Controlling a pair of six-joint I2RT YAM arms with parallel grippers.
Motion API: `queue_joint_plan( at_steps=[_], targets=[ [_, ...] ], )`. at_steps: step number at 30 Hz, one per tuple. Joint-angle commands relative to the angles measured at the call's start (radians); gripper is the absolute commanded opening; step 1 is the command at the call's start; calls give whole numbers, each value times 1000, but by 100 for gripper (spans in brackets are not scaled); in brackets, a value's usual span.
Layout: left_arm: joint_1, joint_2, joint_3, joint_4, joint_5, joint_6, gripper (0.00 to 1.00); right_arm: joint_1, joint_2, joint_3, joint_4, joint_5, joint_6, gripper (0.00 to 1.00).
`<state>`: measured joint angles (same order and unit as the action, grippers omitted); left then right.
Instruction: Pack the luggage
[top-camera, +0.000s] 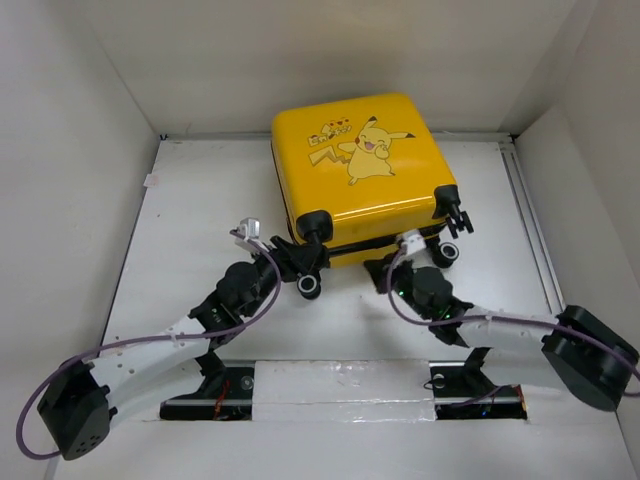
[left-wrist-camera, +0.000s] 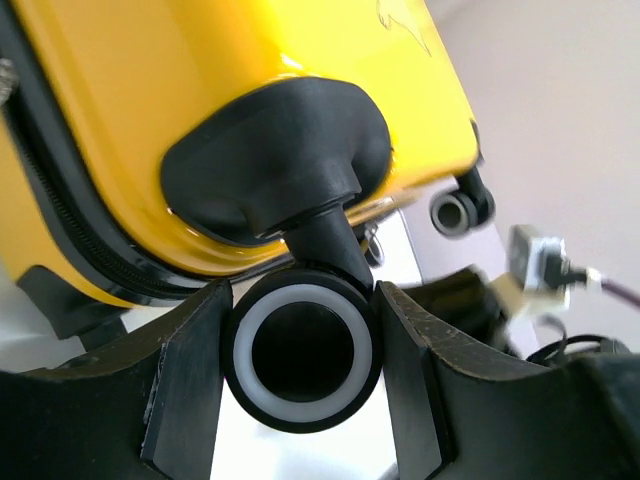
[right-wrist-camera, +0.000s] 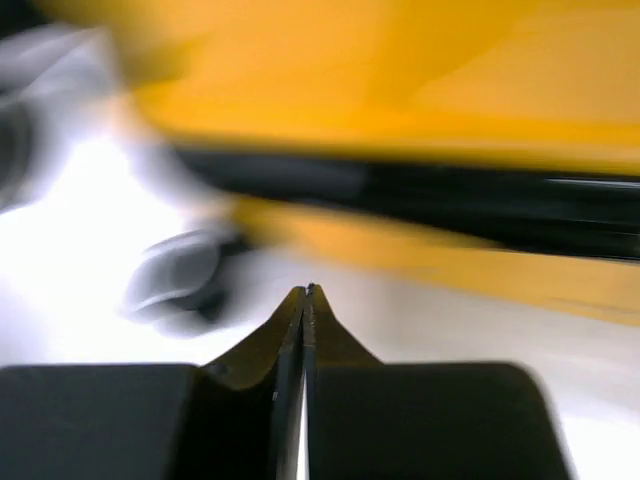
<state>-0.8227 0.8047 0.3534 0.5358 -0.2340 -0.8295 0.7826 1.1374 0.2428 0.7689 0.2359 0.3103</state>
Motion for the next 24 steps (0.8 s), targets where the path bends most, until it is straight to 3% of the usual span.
queue_joint_plan(
  at_steps=[1, 3, 6, 10, 11, 15, 16, 20, 24],
  targets=[
    [-9, 22, 93, 245, 87, -53, 0, 206, 59, 110, 67, -106, 36, 0],
    [-9, 22, 104, 245, 87, -53, 0, 257, 82, 137, 34, -69, 36, 0],
    [-9, -24, 104, 219, 73, -43, 0, 291, 11, 148, -112, 129, 36, 0],
    [-9, -73, 124, 135, 35, -7, 0, 164, -192, 49, -242, 155, 94, 0],
    [-9, -84, 124, 135, 22, -7, 0, 100, -229, 30, -259, 155, 95, 5],
    [-9, -125, 87, 106, -1, -7, 0, -71, -341, 0, -358, 100, 108, 40],
    [-9, -125, 87, 96, -1, 3, 0, -101, -341, 9, -368, 73, 108, 43],
    [-9, -136, 87, 107, -1, 3, 0, -200, -273, 53, -405, -3, 99, 47],
    [-9, -115, 98, 107, 18, 3, 0, -223, -199, 53, -288, -96, 41, 47]
  ],
)
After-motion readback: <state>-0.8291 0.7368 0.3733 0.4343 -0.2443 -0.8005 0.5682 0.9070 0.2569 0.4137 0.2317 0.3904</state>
